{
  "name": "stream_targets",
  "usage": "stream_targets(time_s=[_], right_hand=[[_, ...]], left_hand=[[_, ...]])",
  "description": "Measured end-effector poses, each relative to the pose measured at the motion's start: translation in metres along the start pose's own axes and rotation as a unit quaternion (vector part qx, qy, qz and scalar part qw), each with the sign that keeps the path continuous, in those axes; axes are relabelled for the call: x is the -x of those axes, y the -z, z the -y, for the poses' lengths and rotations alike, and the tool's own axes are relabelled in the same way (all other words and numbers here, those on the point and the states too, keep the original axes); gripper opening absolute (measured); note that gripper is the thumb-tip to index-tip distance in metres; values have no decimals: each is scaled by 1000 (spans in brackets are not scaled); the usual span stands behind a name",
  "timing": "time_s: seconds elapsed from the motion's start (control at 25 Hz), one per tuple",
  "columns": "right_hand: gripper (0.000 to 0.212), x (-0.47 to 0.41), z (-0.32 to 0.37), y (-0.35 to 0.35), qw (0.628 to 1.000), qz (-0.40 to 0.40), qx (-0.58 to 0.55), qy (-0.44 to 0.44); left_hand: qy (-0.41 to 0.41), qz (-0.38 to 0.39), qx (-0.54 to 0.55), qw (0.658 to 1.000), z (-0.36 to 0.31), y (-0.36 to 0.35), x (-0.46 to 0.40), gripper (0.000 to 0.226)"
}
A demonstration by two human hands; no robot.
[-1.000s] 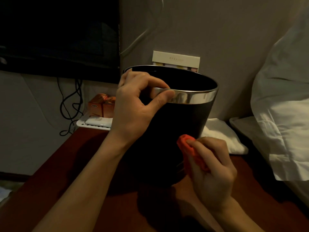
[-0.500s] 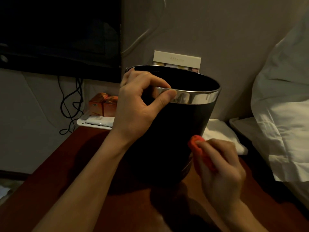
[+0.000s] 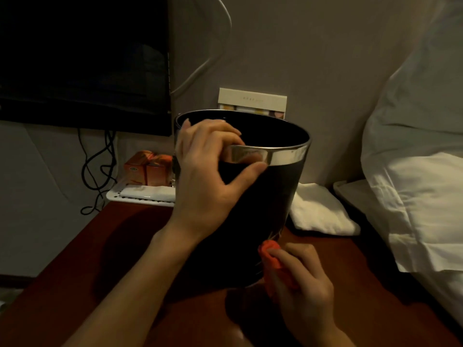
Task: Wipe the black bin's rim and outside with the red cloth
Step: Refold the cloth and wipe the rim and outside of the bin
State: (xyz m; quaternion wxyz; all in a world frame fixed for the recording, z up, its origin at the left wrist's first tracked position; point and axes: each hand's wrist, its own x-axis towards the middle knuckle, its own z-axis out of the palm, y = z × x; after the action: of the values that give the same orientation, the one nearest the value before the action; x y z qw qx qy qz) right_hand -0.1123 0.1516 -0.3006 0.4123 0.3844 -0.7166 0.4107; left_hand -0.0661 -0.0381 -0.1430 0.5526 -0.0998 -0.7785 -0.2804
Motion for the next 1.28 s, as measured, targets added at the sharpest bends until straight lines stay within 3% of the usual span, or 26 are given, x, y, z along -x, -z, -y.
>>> stream_targets(time_s=[0.12,0.28,0.48,0.6,0.68,0.8,0.88,0.92,1.08,1.16,1.28], right_hand=[[25,-20,-8,21,998,-44,28,-25],[20,-45,5,15,996,-78,17,50],[12,-21,8,-27,984,67,6,164],[24,-3,6,-37,952,194,26,237],[22,-13,6,-30,964,159,17,214],[20,-44,7,-9,993,10,24,113],[22,-49,3,-2,996,-44,45,59],[20,-42,1,-4,997,-27,38,62],[22,-1,-13,-24,958,221,4,183],[14,-10,-16,-18,966,203,15,163],[20,-34,-14,3,995,62,31,77]], left_hand=[[20,-5,49,999,24,16,-7,18],[11,32,51,998,30,22,-11,11],[-16,19,21,999,19,12,-6,14],[-6,7,34,999,25,14,-7,13],[-7,8,43,999,25,14,-7,12],[0,14,55,998,30,18,-9,10],[11,22,67,997,33,20,-10,10],[14,22,73,997,35,20,-10,11],[31,14,82,996,41,22,-12,14],[35,19,87,995,41,22,-11,14],[37,17,90,995,44,23,-12,13]])
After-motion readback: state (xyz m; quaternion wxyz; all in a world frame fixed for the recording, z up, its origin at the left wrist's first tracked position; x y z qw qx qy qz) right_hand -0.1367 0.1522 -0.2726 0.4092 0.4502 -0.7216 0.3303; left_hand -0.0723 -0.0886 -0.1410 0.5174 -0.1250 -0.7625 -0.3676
